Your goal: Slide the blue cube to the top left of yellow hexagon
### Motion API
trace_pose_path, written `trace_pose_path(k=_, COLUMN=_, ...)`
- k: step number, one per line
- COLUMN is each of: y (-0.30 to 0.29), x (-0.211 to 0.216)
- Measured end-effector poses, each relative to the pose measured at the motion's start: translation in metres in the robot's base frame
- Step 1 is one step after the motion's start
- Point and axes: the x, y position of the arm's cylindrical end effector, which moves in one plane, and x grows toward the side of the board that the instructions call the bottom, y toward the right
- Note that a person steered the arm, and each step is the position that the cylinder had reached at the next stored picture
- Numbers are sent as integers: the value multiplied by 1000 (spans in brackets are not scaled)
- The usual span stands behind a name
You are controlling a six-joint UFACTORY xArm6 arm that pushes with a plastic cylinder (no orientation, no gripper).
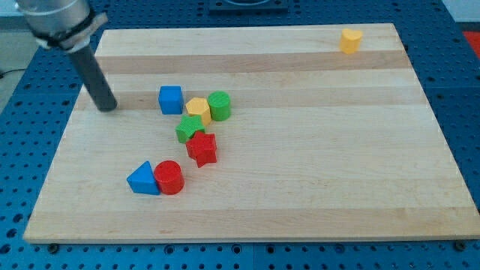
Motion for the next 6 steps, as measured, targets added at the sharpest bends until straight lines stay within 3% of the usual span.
trace_pose_path(k=1, y=20, x=-2)
trace_pose_path(k=3, y=103, x=37)
trace_pose_path(k=4, y=73, x=50)
trace_pose_path(k=5, y=5, x=78)
trace_pose_path(k=6, y=0, x=161)
